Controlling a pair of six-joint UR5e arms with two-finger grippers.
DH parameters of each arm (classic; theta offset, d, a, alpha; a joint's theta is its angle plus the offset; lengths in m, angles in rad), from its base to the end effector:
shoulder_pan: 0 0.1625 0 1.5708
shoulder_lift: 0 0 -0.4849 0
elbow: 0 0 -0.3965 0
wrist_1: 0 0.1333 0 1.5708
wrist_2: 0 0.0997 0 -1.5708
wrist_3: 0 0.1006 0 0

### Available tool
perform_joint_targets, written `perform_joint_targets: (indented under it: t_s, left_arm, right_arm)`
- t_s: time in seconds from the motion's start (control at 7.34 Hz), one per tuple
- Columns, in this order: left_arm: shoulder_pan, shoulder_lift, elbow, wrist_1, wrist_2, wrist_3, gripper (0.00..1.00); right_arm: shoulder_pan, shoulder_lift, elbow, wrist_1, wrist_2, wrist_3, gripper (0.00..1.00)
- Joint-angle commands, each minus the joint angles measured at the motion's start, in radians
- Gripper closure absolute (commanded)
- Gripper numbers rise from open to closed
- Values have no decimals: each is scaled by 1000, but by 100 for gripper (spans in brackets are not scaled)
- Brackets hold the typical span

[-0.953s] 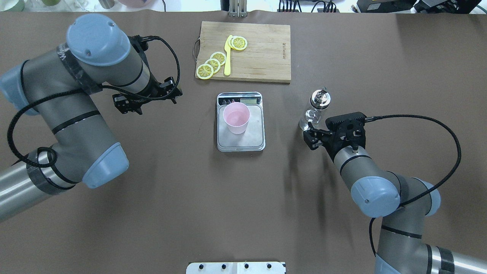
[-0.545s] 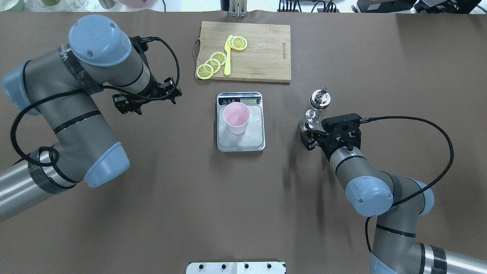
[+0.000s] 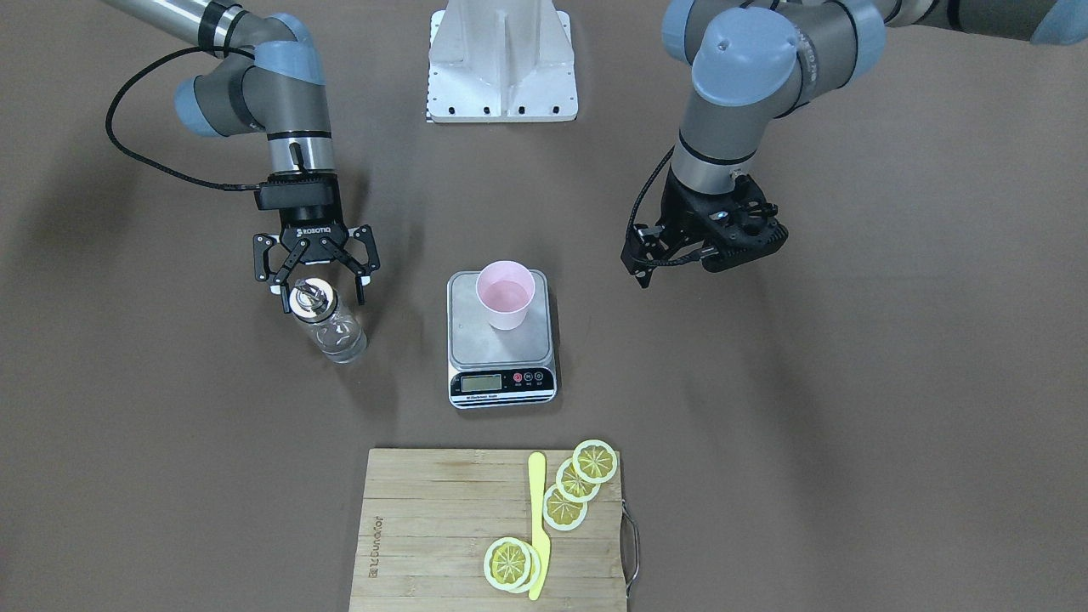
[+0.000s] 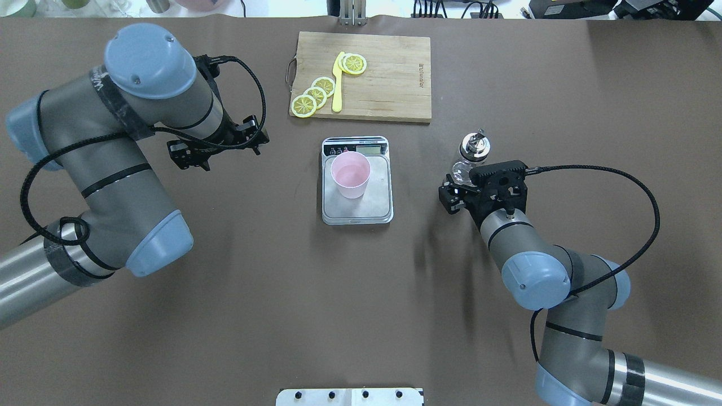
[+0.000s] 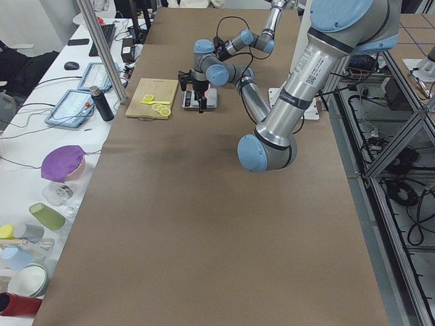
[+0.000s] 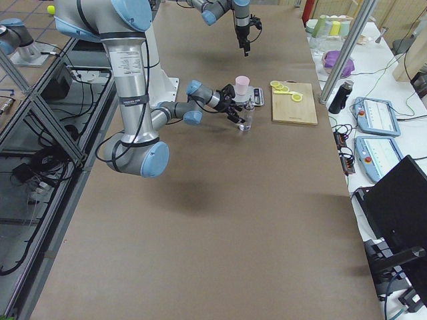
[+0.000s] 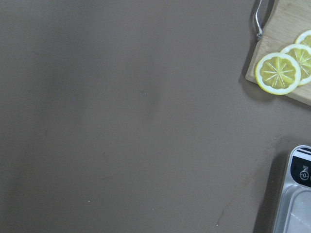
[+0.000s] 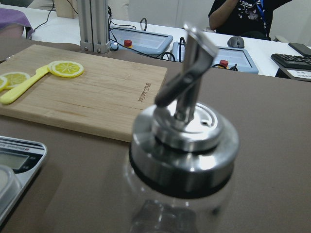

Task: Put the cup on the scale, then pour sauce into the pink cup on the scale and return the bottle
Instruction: 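Grasp the glass sauce bottle with the right gripper and lift it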

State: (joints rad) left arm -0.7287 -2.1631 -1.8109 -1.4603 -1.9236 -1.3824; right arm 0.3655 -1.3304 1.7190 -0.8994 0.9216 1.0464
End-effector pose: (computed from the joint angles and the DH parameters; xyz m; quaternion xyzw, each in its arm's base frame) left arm 0.4378 -0.5229 0.2765 0.0067 0.3844 -0.1861 0.9042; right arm -0.4920 -0.3961 0.4354 0.4546 -0.3140 0.0958 0.8280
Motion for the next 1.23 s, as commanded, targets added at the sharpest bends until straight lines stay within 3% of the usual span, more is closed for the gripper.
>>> perform_joint_targets:
  t_s: [0.0,0.14,0.68,0.82,0.95,1.09]
  left_arm:
    - [0,-1,5,0,0,0,2]
    - [0,-1,8,-2,0,0,2]
    - [0,-1,10,-2,0,-1,2]
    - [0,-1,10,-2,5,0,2]
    - [0,-1,8,-2,5,-1,2]
    - [0,-1,10,-2,5,-1,2]
  right_arm:
    - [20,17,-47,37,3,-3,0]
    - [27,45,-86,69,5,-9,1]
    - [35,59,-88,73,8,-8,2]
    - [33,63,-88,73,8,-8,13]
    - [33,63,-87,73,8,-8,50]
    - [33,63,-87,73,8,-9,76]
